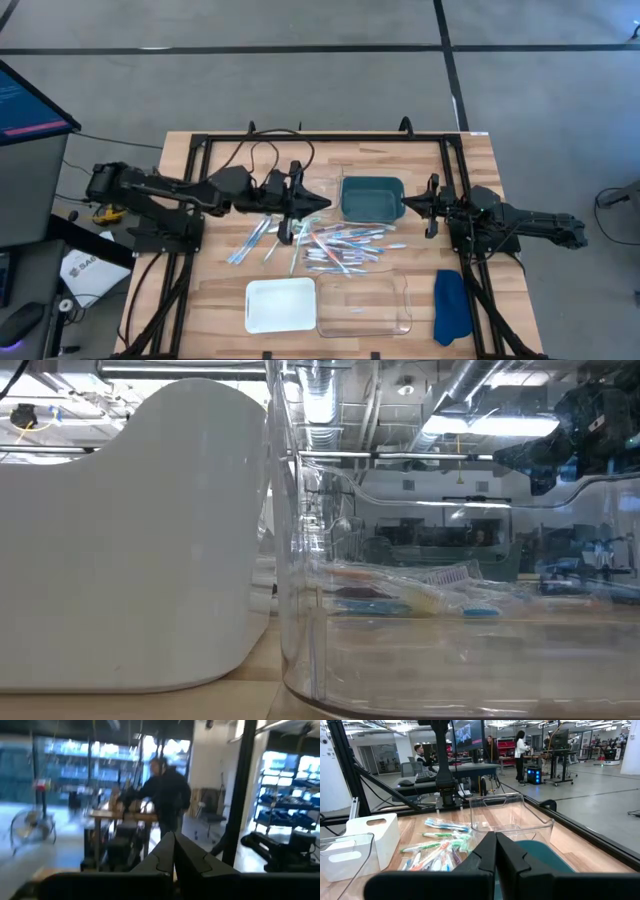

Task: Pick & Place Toothbrushes
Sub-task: Put the orange toothbrush into the white bin

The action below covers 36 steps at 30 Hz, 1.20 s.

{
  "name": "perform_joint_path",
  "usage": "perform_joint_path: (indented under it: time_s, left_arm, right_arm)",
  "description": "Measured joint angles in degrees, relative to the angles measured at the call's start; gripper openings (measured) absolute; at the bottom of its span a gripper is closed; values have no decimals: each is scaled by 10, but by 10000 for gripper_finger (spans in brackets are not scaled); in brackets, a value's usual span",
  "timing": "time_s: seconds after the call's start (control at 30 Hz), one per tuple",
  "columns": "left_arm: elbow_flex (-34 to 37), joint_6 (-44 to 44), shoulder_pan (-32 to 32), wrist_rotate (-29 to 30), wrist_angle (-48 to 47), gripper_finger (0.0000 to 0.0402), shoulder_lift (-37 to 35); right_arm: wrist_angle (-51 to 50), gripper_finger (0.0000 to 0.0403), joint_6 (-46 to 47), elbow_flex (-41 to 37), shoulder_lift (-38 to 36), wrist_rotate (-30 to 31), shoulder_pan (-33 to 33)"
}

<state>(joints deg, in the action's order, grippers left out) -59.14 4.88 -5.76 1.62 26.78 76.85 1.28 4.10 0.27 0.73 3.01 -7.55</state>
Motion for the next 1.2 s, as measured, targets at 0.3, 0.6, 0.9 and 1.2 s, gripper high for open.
perform_joint_path:
  time_s: [0.3,0.6,0.9,1.2]
  left_arm:
    - [-24,13,0,1,-196,3,-14]
    - [37,-42,-15,3,-255,3,-8]
    - [73,-1,-12,3,-251,3,-34]
    - [73,0,-12,3,-112,3,-54]
  right_arm:
    - [0,0,0,0,0,0,0]
    - [0,0,0,0,0,0,0]
    - [0,0,0,0,0,0,0]
    - [0,0,0,0,0,0,0]
